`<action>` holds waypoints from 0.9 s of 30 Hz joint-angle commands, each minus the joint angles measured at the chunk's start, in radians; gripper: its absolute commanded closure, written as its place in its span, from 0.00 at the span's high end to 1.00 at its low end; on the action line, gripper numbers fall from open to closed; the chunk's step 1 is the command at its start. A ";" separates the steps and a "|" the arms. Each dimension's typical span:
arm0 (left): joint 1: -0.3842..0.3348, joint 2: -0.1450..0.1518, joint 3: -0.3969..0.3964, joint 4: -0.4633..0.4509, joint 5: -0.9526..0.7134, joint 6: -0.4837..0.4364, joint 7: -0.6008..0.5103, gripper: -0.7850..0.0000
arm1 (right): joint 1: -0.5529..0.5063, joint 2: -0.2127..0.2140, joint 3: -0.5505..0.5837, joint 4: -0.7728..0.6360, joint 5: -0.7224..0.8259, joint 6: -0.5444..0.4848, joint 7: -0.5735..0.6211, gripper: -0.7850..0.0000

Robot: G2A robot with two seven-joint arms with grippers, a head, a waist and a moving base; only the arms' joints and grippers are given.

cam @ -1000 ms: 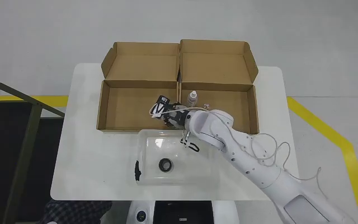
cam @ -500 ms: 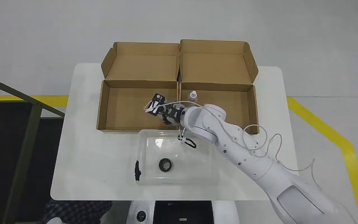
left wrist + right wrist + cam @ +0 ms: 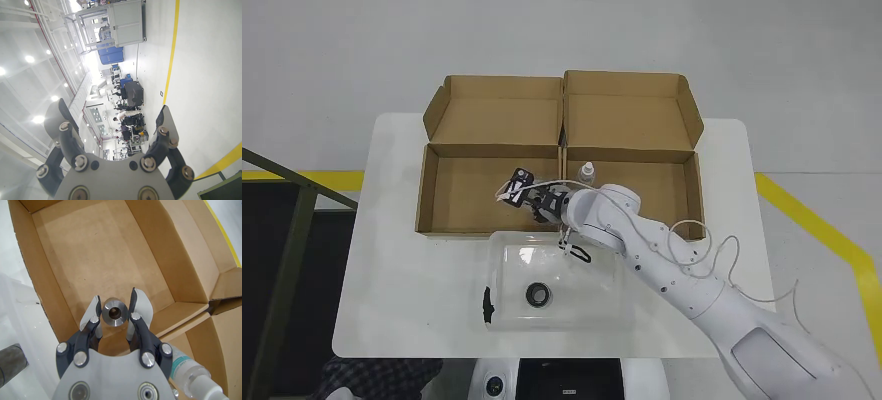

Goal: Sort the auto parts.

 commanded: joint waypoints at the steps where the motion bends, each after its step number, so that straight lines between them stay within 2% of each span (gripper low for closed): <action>1: 0.000 0.000 0.000 0.000 0.000 0.000 0.000 1.00 | 0.000 -0.003 0.000 0.003 -0.002 -0.001 0.002 0.35; 8: 0.000 0.000 0.000 0.000 0.000 0.000 0.000 1.00 | -0.008 -0.008 0.015 -0.026 -0.009 -0.011 -0.003 0.36; 13: 0.000 0.000 0.000 0.000 0.000 0.000 0.000 1.00 | -0.038 -0.001 0.044 -0.101 -0.020 -0.022 -0.007 0.37; 19: 0.000 0.000 0.000 0.000 0.000 0.000 0.000 1.00 | -0.114 0.020 0.092 -0.242 -0.035 -0.060 -0.006 0.38; 27: 0.000 0.000 0.000 0.000 0.000 0.000 0.000 1.00 | -0.266 0.062 0.161 -0.452 -0.073 -0.156 0.001 0.40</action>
